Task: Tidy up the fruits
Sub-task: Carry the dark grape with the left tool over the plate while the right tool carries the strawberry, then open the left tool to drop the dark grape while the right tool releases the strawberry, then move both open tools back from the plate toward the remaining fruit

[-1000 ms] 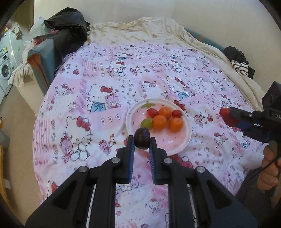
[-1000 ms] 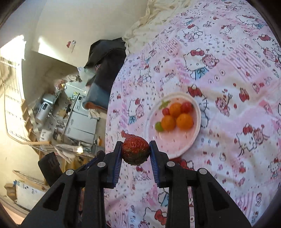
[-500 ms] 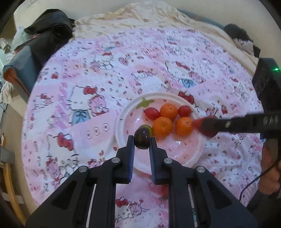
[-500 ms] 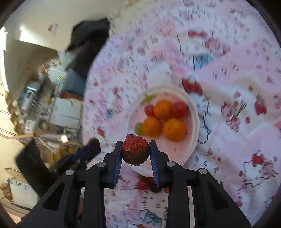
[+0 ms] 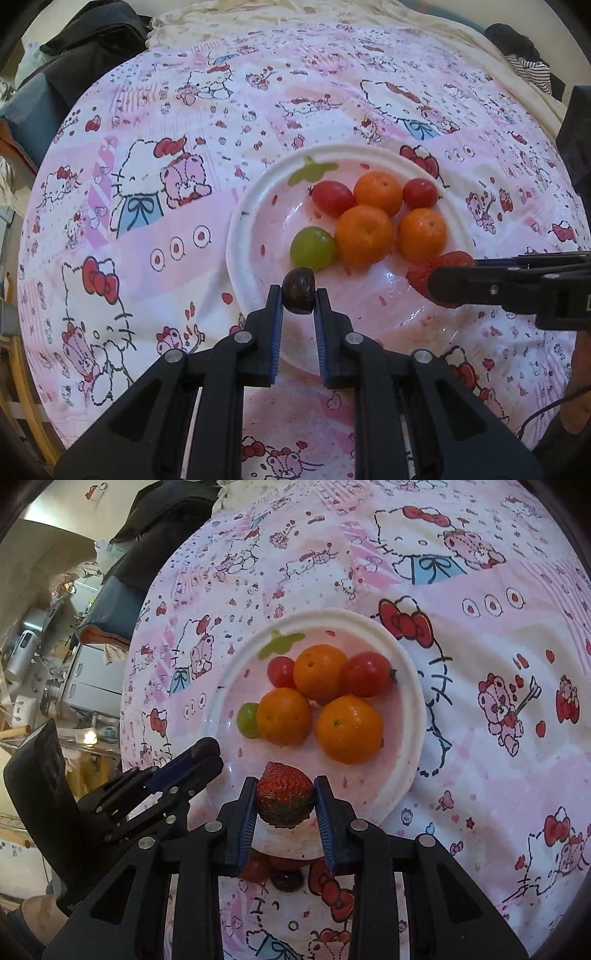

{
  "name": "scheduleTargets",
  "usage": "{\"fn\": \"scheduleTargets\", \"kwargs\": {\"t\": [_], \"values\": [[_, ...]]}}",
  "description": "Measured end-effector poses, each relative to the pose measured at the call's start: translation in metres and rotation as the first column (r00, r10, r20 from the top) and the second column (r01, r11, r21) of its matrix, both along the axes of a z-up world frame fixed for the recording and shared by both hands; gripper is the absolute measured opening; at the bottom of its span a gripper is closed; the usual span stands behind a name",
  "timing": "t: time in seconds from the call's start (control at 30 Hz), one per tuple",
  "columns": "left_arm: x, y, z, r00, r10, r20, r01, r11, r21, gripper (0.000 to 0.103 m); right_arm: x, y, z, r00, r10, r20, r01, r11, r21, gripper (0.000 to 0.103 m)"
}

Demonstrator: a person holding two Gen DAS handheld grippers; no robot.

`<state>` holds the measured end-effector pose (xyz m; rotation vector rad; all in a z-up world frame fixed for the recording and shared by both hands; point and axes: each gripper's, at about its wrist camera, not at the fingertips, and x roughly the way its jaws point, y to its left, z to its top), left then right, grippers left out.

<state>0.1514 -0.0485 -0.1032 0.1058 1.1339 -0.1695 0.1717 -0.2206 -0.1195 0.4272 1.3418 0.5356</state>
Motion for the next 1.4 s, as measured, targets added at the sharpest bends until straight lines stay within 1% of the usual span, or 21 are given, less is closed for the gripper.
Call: {"fn": "scheduleTargets", "kwargs": {"t": [0.2,0.3,0.5,0.7,0.77,0.8,0.83,0.87,0.93,0.97,1.03,1.1,1.17,1.2,1.23,1.4], "values": [[0.0,0.0,-0.003,1.0,-0.005,-0.007,0.005,1.0,-0.004,0.015,0.002,-0.001,-0.012,0.999,-0.011,-0.038,0.01,1.0,-0.013,0.032],[0.0,0.001,-0.005,1.0,-0.005,-0.01,0.005,1.0,-0.008,0.015,0.003,-0.003,-0.011,0.999,-0.02,-0.039,0.019,1.0,-0.007,0.034],[0.001,0.004,-0.005,1.0,0.001,-0.009,-0.001,1.0,-0.009,0.015,0.003,-0.007,-0.016,0.997,-0.041,-0.066,0.042,0.999,0.009,0.035],[0.001,0.006,-0.006,1.0,0.013,-0.015,-0.013,1.0,-0.016,0.015,0.003,-0.01,-0.014,0.996,-0.052,-0.07,0.053,0.998,0.025,0.036],[0.0,0.005,-0.007,1.0,0.012,-0.019,-0.012,1.0,-0.017,0.015,0.004,-0.01,-0.013,0.995,-0.054,-0.08,0.058,0.997,0.044,0.041],[0.0,0.005,-0.008,1.0,0.011,-0.025,-0.011,1.0,-0.015,0.015,0.004,-0.01,-0.013,0.995,-0.055,-0.082,0.059,0.997,0.048,0.05],[-0.001,0.005,-0.009,0.999,0.011,-0.031,-0.011,1.0,-0.015,0.017,0.003,-0.011,-0.012,0.995,-0.061,-0.08,0.065,0.997,0.05,0.052],[-0.001,0.004,-0.009,0.999,0.006,-0.033,-0.007,1.0,-0.018,0.019,0.003,-0.011,-0.011,0.995,-0.064,-0.076,0.068,0.996,0.052,0.053],[-0.002,0.001,-0.008,0.999,-0.008,-0.035,0.007,1.0,-0.026,0.034,0.003,-0.011,-0.01,0.995,-0.061,-0.081,0.065,0.996,0.056,0.058],[-0.003,0.0,-0.006,0.999,-0.015,-0.033,0.014,0.999,-0.029,0.039,0.003,-0.012,-0.009,0.995,-0.065,-0.082,0.07,0.996,0.063,0.059],[-0.005,-0.004,-0.003,0.999,-0.026,-0.02,0.025,0.999,-0.023,0.058,0.002,-0.014,-0.008,0.994,-0.075,-0.082,0.08,0.994,0.068,0.061],[-0.006,-0.003,0.0,1.0,-0.021,-0.013,0.02,1.0,-0.017,0.07,0.002,-0.015,-0.006,0.993,-0.077,-0.086,0.084,0.994,0.077,0.063],[-0.008,-0.001,0.002,1.0,-0.016,-0.017,0.015,0.999,-0.032,0.073,0.002,-0.018,-0.003,0.993,-0.086,-0.08,0.092,0.992,0.082,0.069],[-0.008,0.0,0.003,1.0,-0.013,-0.025,0.012,0.999,-0.04,0.074,0.001,-0.02,-0.002,0.992,-0.093,-0.08,0.1,0.991,0.087,0.075],[-0.009,0.001,0.003,1.0,-0.01,-0.03,0.008,0.999,-0.044,0.074,0.001,-0.022,-0.001,0.992,-0.102,-0.08,0.109,0.99,0.093,0.079],[-0.016,0.008,0.009,0.999,0.019,-0.032,-0.021,0.998,-0.058,0.074,-0.004,-0.027,0.007,0.989,-0.126,-0.073,0.134,0.985,0.109,0.081]]}}
